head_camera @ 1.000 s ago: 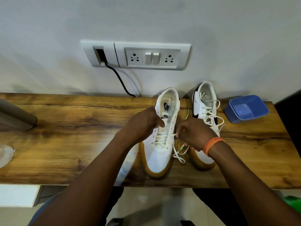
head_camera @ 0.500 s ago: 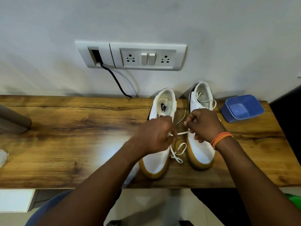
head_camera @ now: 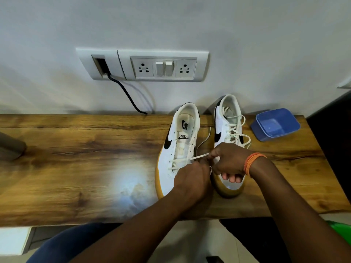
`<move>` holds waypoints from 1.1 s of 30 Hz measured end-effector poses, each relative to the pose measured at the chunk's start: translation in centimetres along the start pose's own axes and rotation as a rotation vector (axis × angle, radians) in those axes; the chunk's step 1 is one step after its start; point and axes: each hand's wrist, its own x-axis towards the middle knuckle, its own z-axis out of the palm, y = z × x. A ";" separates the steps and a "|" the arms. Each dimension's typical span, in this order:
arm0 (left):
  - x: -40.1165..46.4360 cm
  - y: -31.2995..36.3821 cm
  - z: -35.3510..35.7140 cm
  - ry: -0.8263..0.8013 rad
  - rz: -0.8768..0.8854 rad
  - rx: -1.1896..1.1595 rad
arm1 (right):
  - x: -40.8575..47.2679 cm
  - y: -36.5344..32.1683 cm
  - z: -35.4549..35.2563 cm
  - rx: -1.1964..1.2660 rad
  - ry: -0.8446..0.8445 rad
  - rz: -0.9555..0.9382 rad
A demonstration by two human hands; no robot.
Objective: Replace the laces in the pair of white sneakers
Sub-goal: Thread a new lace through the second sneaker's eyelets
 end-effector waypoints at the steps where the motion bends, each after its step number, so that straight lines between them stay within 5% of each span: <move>1: 0.0 0.0 0.2 -0.016 -0.009 -0.017 | -0.1 0.0 0.0 -0.004 -0.014 0.005; 11: 1.5 -0.4 -7.0 -0.130 0.105 -0.652 | -2.5 0.8 -3.1 0.196 -0.210 -0.108; 14: 0.4 -1.4 -10.0 -0.045 -0.017 -1.069 | -2.9 1.3 -4.0 0.361 -0.157 -0.223; 19: -1.0 -3.6 -12.6 0.159 -0.119 -1.384 | -2.8 2.2 -5.1 0.668 0.030 -0.346; 27: -4.1 -4.6 -11.6 0.243 -0.225 -1.218 | -2.4 3.4 -5.3 0.547 0.274 -0.145; 33: -3.5 -4.6 -8.5 -0.017 -0.146 -0.713 | -1.3 3.3 -5.5 0.681 0.593 -0.262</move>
